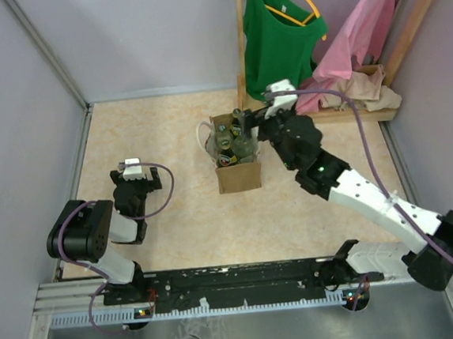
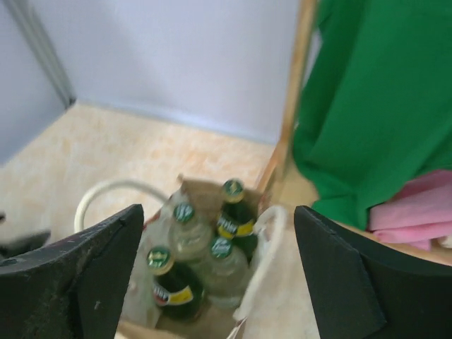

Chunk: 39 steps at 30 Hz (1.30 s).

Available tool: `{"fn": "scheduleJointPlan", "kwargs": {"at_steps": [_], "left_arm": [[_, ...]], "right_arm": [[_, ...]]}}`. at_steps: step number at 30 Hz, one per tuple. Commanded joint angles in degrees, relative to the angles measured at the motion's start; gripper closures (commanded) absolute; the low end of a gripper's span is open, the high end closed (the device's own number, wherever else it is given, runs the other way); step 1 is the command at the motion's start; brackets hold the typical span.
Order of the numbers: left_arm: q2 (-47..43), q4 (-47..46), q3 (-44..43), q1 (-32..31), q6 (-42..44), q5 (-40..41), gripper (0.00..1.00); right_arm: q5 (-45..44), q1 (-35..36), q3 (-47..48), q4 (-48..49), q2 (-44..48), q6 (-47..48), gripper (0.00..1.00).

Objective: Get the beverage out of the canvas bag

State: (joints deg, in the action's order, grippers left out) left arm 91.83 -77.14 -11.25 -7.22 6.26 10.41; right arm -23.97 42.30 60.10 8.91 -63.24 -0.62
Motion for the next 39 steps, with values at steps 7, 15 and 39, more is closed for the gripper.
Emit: {"fn": "scheduleJointPlan", "kwargs": {"at_steps": [7, 15, 39], "left_arm": [[0.0, -1.0, -0.8, 0.4, -0.4, -0.6, 0.0], [0.0, -0.9, -0.8, 0.4, -0.5, -0.5, 0.0], [0.0, -1.0, -0.8, 0.5, -0.4, -0.6, 0.0]], "right_arm": [[10.2, 4.1, 3.9, -3.7, -11.2, -5.0, 0.31], [12.5, 4.2, 2.7, -1.8, -16.1, -7.2, 0.27], [7.4, 4.2, 4.4, 4.0, -27.0, -4.8, 0.29]]}}
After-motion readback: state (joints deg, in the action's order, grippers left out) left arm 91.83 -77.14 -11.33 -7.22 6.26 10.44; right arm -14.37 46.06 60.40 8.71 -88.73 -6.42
